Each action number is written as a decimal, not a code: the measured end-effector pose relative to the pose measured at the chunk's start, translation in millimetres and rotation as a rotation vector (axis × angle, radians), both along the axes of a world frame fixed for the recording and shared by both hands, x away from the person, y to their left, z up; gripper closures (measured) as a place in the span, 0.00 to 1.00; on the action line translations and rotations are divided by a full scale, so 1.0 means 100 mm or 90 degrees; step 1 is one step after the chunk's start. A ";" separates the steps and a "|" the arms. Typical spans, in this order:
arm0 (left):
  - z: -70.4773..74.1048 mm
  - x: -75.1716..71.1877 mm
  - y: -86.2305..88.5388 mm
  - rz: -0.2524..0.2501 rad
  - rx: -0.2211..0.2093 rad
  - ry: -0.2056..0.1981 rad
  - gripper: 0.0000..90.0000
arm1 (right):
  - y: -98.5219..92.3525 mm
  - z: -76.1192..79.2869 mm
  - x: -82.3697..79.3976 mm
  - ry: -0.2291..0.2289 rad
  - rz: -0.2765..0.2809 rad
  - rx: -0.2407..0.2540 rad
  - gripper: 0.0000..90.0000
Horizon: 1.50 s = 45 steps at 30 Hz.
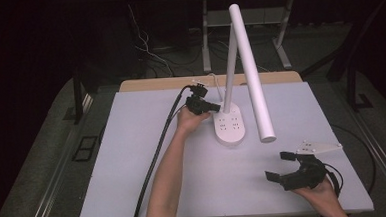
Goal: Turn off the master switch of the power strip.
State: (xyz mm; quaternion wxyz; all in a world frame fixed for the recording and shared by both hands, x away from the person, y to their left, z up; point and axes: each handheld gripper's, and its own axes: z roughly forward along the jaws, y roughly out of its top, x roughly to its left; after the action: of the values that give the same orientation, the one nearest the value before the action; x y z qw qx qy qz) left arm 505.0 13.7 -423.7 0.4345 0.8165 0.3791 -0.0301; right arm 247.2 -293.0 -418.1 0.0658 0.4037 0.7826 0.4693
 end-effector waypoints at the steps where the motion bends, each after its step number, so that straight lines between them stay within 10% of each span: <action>1: -0.01 0.00 -0.01 0.003 -0.003 0.000 0.99 | 0.00 0.00 0.00 0.000 0.000 0.000 0.00; 45: -0.11 -0.04 -0.05 0.063 -0.034 0.028 1.00 | -0.03 0.01 -0.04 -0.007 -0.005 0.003 0.00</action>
State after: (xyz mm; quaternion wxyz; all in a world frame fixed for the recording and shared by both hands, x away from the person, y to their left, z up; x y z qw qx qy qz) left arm 500.9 8.6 -435.1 0.4490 0.7837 0.4276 -0.0363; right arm 243.3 -295.7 -416.7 0.0711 0.4038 0.7797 0.4733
